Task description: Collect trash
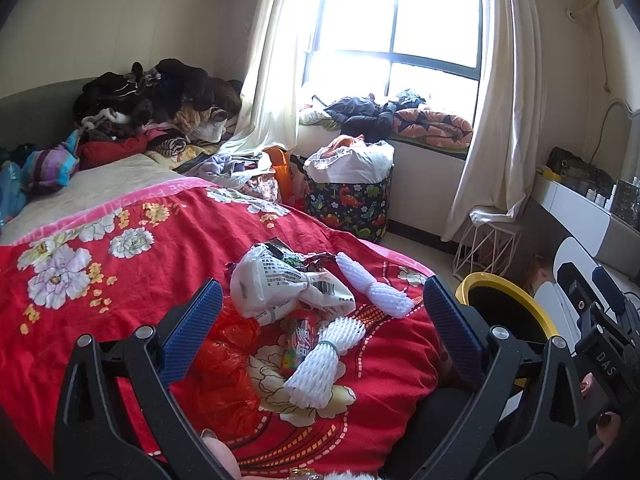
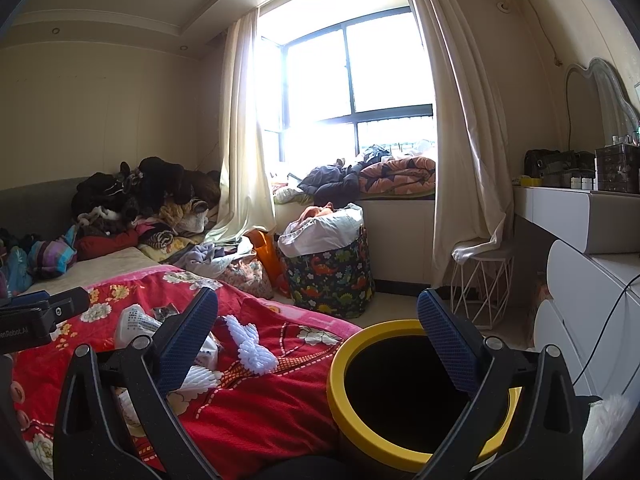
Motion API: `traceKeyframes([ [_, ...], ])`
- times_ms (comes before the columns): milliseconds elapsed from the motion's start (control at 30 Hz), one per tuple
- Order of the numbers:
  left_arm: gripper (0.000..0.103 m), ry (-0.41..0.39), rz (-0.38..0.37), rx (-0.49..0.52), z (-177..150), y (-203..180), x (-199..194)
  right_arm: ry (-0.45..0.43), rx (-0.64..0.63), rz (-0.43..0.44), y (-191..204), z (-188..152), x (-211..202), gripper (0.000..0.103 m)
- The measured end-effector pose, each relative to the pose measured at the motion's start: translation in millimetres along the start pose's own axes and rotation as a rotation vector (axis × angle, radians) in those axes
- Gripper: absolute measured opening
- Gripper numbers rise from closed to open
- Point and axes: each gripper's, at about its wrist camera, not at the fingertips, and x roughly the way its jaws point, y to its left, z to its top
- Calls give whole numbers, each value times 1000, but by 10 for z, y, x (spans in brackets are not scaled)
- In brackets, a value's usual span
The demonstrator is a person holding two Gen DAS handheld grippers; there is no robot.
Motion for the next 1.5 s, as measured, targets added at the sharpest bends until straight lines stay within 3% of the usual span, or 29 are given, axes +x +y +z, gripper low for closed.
traceKeyframes([
  [700,92,6,1,-2,18,26,-58,2,0,1,17,-9,4,97],
  [1000,92,17,9,-20,26,0,8,29,-9,80,138,-47,30,97],
  [1500,92,30,71,-104,89,423,116,126,-65,217,484,-15,343,97],
])
